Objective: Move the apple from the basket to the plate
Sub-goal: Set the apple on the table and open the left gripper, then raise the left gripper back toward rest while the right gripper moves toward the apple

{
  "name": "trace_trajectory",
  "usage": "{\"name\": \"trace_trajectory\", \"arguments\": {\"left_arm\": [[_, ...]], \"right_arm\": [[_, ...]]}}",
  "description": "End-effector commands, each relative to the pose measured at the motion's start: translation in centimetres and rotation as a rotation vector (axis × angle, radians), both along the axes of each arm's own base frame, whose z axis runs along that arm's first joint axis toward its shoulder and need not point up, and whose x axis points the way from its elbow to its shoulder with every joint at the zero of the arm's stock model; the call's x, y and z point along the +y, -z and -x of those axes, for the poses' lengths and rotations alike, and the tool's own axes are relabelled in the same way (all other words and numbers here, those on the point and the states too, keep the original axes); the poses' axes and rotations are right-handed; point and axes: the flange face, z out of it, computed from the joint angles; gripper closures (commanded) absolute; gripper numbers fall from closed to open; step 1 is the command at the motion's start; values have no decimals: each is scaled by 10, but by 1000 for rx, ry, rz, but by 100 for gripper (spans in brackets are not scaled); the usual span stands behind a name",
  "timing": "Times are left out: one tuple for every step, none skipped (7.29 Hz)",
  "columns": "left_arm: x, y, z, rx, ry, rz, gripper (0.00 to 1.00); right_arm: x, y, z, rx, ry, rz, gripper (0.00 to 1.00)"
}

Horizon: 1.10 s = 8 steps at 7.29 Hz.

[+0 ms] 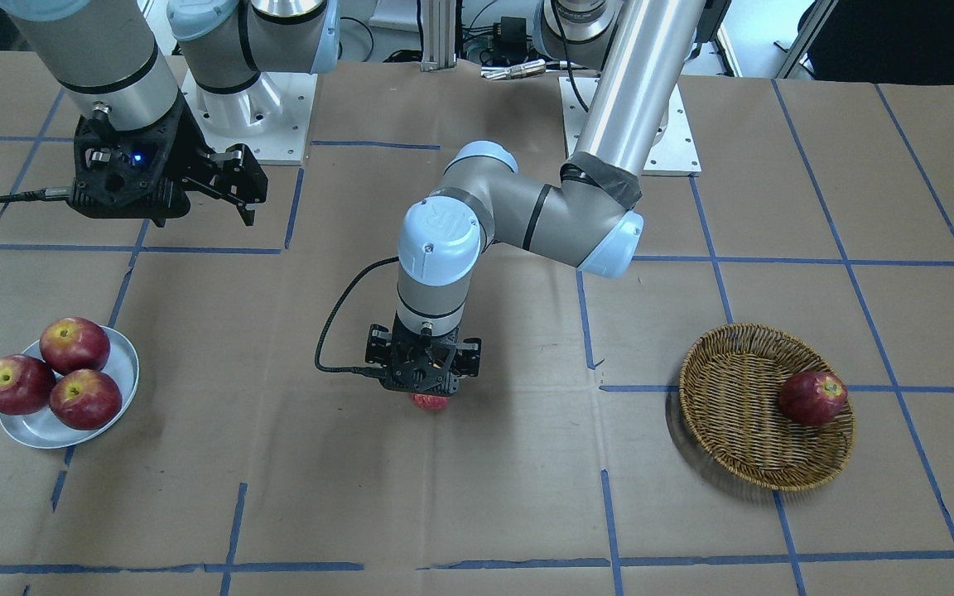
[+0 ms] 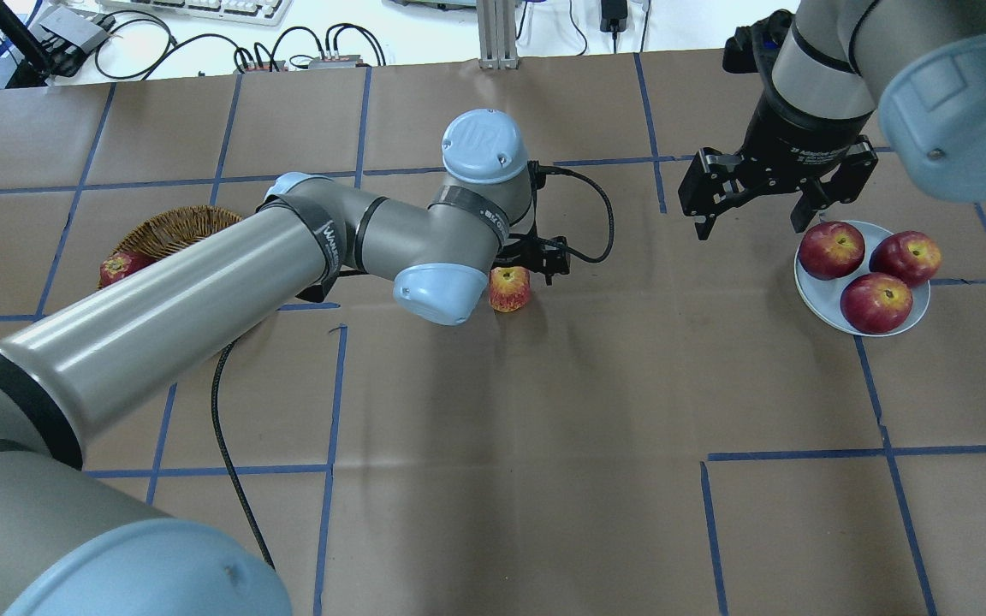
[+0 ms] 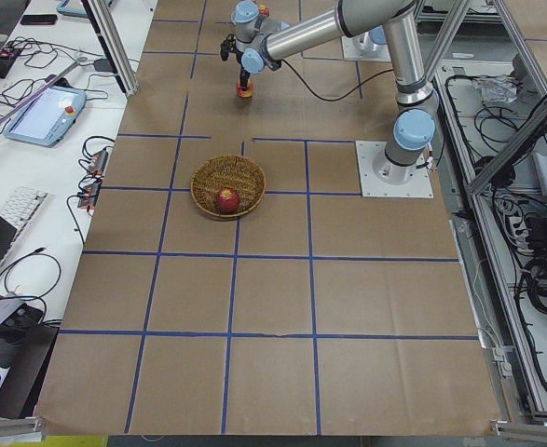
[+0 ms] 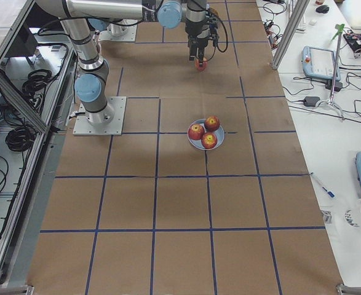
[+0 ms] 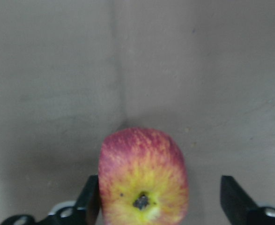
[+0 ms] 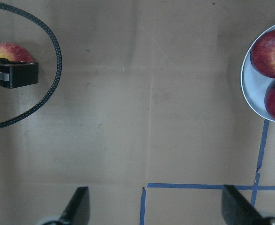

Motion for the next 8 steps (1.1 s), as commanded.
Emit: {"name": "trace_trajectory", "arguments": {"left_arm": [[-15,-81,-18,17,-27,48,1],[-32,-124,-65,3,-99,26,1],[-39,-166,-108,-4,-168,7,1],[-40,-202,-146,-13,-228,-15,1],[-43,-229,-183,-13,-288,-25,1],[-41,-247,-217,-22,-344,-67,1],[-32,-252,-241,-63,-381,-119,1],[-24,-264,-254,-147,-392,-97,1]], "right_arm": [[0,0,0,0,3,-1,0],[1,-1,0,0,4,1,0],[1,-1,0,0,6,1,0],[1,-1,0,0,9,1,0],[3,-5,-2,2,12,11,0],[3,-6,-3,4,41,16,0],[0,-4,-7,7,94,13,0],[0,-5,-18,7,108,22,0]]}}
